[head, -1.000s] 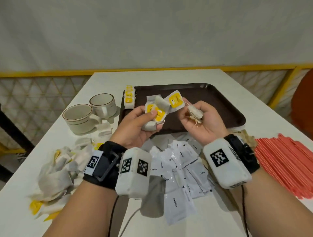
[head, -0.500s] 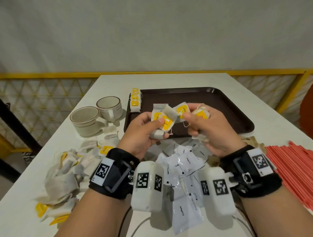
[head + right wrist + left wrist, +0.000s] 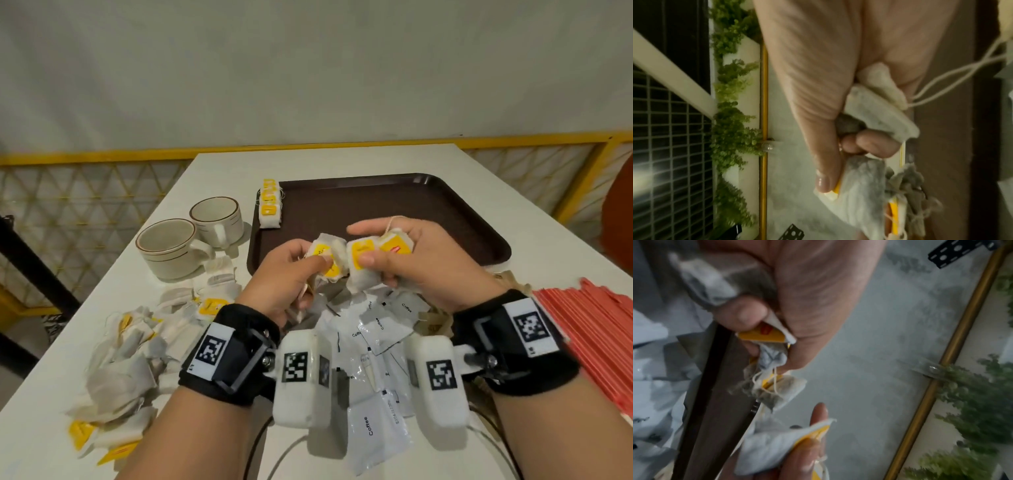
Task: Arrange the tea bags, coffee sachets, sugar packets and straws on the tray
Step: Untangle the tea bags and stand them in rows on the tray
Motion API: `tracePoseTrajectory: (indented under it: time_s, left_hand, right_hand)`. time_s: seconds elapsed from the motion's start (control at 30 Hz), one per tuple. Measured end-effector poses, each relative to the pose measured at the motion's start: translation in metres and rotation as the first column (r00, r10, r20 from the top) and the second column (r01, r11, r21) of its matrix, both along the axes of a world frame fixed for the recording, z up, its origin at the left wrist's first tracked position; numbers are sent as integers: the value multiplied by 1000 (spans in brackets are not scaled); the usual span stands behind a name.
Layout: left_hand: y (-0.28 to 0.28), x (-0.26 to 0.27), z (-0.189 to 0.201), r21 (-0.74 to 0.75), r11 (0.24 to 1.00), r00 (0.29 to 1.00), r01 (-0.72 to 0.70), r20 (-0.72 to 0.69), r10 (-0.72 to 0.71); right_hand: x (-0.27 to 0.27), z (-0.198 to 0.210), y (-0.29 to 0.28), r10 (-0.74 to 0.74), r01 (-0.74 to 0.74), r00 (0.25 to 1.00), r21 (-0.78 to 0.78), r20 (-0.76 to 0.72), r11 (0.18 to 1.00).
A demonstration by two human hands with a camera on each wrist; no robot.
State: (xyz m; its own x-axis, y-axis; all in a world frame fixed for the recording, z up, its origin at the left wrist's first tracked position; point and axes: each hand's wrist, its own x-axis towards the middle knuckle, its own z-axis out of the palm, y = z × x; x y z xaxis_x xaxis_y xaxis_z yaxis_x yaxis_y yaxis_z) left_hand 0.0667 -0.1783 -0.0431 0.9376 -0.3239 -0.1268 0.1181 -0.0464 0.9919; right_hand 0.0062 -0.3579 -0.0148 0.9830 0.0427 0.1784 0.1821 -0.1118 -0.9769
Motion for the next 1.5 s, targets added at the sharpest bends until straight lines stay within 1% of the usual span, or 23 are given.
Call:
tracePoseTrajectory:
  time_s: [0.1,0.17,0.23,0.3,0.47,0.53,0.67,0.8,0.9,1.0,1.1,1.17,1.23,1.3,1.37,1.43,1.5]
  left_hand:
    - [1,-2,1,57,998,999,16,50,-19]
    - [3,-4,4,87,995,994,49,91,-56]
    - [5,-5,7,140,986,988,91,111,-107]
    - [8,-6,10,157,978,984,137,88,-152]
    - [10,-9,16,56,975,977,214,0,-214]
    - [10,-9,16,39,973,974,225,-16,-225]
    - [9,-9,14,25,975,975,219,-29,-219]
    - [9,-5,13,-1,982,981,187,-53,-187]
    - [10,-3,12,-45,988,986,145,-70,-148]
    - [10,-2,11,-84,990,989,116,-83,-123]
    - [9,-2,10,-114,989,992,90,-78,-100]
    - [8,-3,10,-116,990,994,83,-67,-91]
    - [6,-4,10,-100,991,994,86,-55,-91]
    - [6,-3,10,-104,991,993,87,-70,-94]
    - [9,0,11,-147,986,989,81,-108,-97]
    - [12,2,12,-198,979,987,50,-137,-79]
    - [14,3,11,-218,976,991,-10,-135,-20]
  right_hand:
    - [-2,1,5,25,-25,1000,-59,-8,998]
    - [-5,3,5,29,-28,1000,-117,3,993]
    - [-5,4,3,22,-19,1000,-222,9,975]
    - [-4,3,1,1,6,1000,-319,22,948]
    - [-1,0,2,-2,10,1000,-377,21,926]
    - [0,-1,1,-19,34,999,-429,39,903]
    - [0,-3,2,-26,50,998,-483,57,874]
    - [0,-3,4,-26,43,999,-459,43,887]
    - [1,-5,4,-32,50,998,-490,45,870]
    - [2,-5,5,-34,47,999,-441,37,896]
    - [3,-7,7,-70,70,997,-397,15,915]
    - [3,-9,10,-82,80,997,-369,11,926]
    - [4,-11,12,-86,82,996,-381,8,921]
    - [4,-12,12,-77,72,997,-381,1,922]
    - [4,-13,11,-70,63,998,-358,-6,932]
    - [3,-12,10,-62,50,998,-356,-22,933]
    - [3,-9,9,-54,37,997,-297,-51,954]
